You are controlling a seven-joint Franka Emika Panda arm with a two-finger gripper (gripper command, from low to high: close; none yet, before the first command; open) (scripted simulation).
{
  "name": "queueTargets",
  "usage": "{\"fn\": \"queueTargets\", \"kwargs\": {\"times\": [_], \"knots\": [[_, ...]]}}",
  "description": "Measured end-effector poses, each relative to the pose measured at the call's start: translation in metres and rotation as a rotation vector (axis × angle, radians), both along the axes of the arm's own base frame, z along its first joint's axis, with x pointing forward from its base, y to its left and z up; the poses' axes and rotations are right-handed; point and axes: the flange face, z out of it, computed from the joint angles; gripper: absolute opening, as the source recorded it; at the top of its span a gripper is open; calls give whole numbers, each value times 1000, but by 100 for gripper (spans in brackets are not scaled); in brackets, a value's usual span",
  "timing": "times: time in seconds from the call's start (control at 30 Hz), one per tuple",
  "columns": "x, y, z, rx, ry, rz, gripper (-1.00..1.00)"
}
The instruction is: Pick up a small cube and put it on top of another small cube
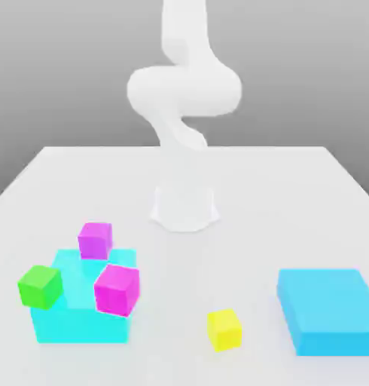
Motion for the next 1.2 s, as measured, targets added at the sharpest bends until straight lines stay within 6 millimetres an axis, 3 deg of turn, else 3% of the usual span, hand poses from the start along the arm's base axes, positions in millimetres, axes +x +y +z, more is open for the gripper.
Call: {"fn": "queueTargets", "kwargs": {"times": [0.17, 0.37, 0.53, 0.73, 0.93, 0.97, 1.2], "knots": [[53, 16, -105, -19, 162, 58, 0], [78, 36, -236, -46, 349, 126, 0], [70, 50, -342, -72, 505, 183, 0], [29, 62, -458, -108, 687, 253, 0], [22, 62, -527, -112, 714, 260, 0], [21, 62, -535, -112, 714, 260, -100], [21, 62, -535, -113, 714, 260, -100]]}}
